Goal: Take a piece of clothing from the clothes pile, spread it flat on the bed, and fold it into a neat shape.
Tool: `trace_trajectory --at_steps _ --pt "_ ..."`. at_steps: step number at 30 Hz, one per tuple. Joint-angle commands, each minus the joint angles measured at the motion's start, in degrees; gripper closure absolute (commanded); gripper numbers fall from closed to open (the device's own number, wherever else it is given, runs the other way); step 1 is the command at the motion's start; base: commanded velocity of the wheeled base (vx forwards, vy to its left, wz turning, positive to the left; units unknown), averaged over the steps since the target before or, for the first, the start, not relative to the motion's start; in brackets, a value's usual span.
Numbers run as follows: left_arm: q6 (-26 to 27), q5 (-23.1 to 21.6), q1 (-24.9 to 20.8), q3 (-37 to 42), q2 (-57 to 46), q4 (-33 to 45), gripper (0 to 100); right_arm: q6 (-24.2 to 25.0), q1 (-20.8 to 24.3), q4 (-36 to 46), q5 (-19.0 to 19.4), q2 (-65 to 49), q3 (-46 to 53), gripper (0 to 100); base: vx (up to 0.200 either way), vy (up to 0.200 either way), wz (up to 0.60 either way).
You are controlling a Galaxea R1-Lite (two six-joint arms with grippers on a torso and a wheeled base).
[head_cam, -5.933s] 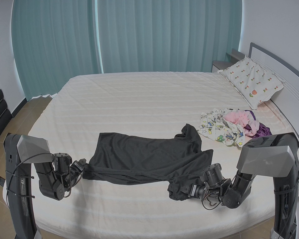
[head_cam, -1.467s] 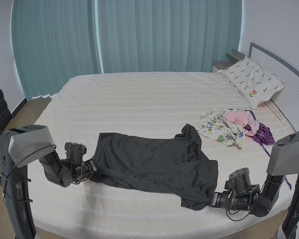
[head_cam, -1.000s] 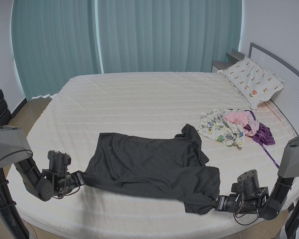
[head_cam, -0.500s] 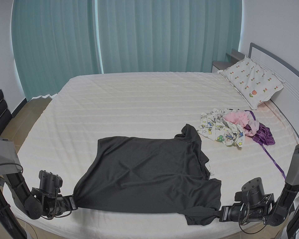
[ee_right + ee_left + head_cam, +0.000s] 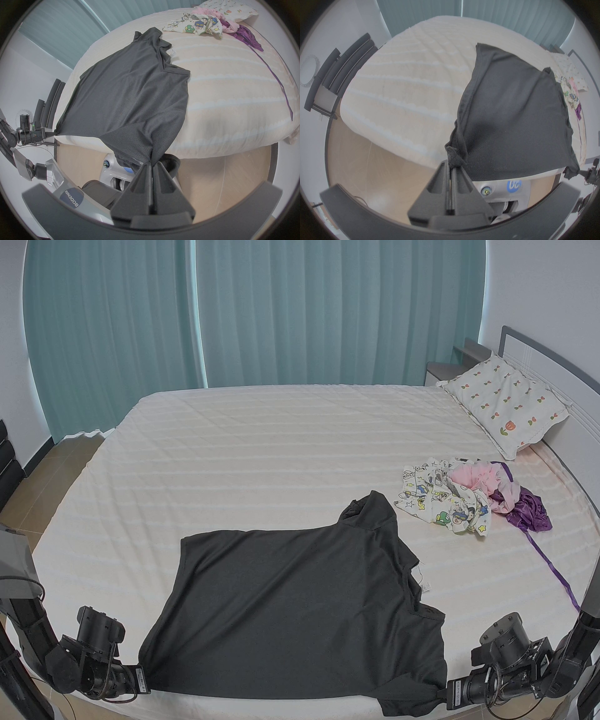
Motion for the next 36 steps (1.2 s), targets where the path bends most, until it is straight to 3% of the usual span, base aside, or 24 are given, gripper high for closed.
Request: trace_trajectory --at_steps 1,4,5,6,7,13,19,22,29,32,34,36 --pt "0.1 -0.3 -0.4 0.9 -0.1 2.4 100 -0.1 0.5 1.2 0.0 0.1 1.0 100 0.000 0.000 0.00" --pt "0.1 -2.3 -0.7 0.9 0.0 3.7 100 -0.4 0.5 2.4 0.0 0.9 1.0 100 0.000 0.000 0.00" --pt "0.1 -2.5 -0.7 0.9 0.0 4.0 100 -0.5 0.5 2.4 -0.1 1.0 1.0 0 0.000 0.000 0.00" --pt "0.1 -3.6 -1.3 0.9 0.0 5.6 100 -1.0 0.5 2.5 -0.1 2.0 1.0 0 0.000 0.000 0.00" --pt "0.1 -3.9 -1.5 0.9 0.0 5.9 0 -1.1 0.5 2.5 -0.1 2.4 1.0 0 0.000 0.000 0.00" --pt "-0.3 -3.8 -1.1 0.9 -1.3 5.0 0 -0.9 -0.4 1.1 -0.9 3.5 0.1 0 0.000 0.000 0.00" --pt "-0.6 -4.1 2.0 -0.3 -6.1 1.5 0 -1.1 -5.7 -1.4 -1.0 2.1 -3.9 0 0.000 0.000 0.00" --pt "-0.5 -5.9 5.3 -2.8 -7.0 -0.8 0 -0.9 -9.7 -1.4 -0.7 3.0 -8.0 0 0.000 0.000 0.00" --pt "-0.9 -10.7 6.0 -7.0 -1.1 -1.1 0 -0.1 -12.9 -1.5 -0.4 5.8 -15.2 0 0.000 0.000 0.00" --pt "-2.8 -10.9 6.1 -9.5 0.9 -1.8 0 0.6 -13.2 -1.5 -0.4 7.2 -17.2 0 0.000 0.000 0.00" --pt "-8.4 -10.9 5.9 -13.1 3.3 -4.0 0 3.2 -13.2 -1.6 -0.9 9.1 -19.4 0 0.000 0.000 0.00" --pt "-8.4 -10.9 5.9 -13.1 3.3 -4.0 0 3.2 -13.2 -1.6 -0.9 9.1 -19.4 0 0.000 0.000 0.00"
